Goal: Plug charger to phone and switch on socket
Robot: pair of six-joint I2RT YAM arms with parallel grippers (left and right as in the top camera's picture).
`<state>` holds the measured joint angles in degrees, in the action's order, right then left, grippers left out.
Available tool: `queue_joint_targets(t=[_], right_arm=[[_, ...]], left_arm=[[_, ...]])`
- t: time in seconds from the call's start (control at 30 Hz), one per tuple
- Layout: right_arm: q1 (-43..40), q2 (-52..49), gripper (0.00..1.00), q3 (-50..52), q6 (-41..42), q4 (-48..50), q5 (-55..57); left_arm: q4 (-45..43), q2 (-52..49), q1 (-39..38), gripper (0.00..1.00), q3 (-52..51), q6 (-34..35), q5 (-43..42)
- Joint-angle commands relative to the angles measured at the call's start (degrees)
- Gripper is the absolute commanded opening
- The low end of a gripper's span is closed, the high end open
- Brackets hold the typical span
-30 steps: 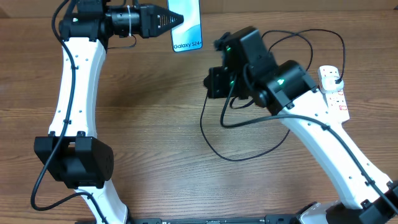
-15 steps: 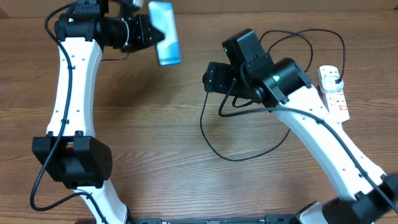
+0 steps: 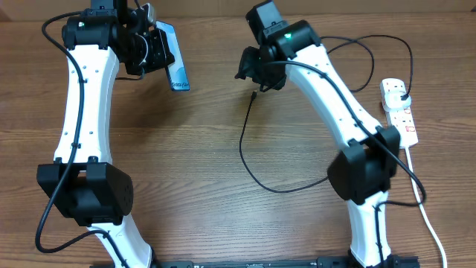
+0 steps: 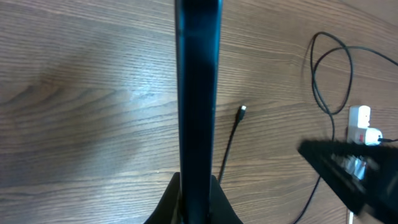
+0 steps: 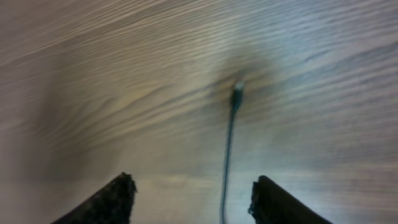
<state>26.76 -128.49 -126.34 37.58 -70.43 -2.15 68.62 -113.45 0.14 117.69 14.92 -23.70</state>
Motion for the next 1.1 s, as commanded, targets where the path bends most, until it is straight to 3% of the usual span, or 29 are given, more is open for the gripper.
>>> queue_joint_targets(t=[0.0,0.23,0.33,0.7,0.87,1.07], right_arm=[[0.28,-4.83,0.51,-1.6,3.3,1.79,6.01],[1.97,-11.58,0.47,-1.55,4.68,4.04,9.81],[2.23,-12.81,0.41,-1.44,4.66,4.04,9.46],[3.06,-16.83,0.4,-1.09,4.63,4.31,10.08],[3.08,-17.46,0.3,-1.07,4.63,3.93,10.12],[2.62,-17.49,0.25,0.17,4.44,2.89,9.99]], left_arm=[[0.2,0.52,0.07,0.04,0.55,0.31,0.33],[0.37,0.52,0.07,0.04,0.55,0.31,0.33],[0.33,0.52,0.07,0.04,0.55,0.31,0.35],[0.37,0.52,0.07,0.04,0.55,0.28,0.35],[0.37,0.52,0.07,0.04,0.55,0.28,0.35],[0.33,0.52,0.07,0.04,0.55,0.28,0.35]])
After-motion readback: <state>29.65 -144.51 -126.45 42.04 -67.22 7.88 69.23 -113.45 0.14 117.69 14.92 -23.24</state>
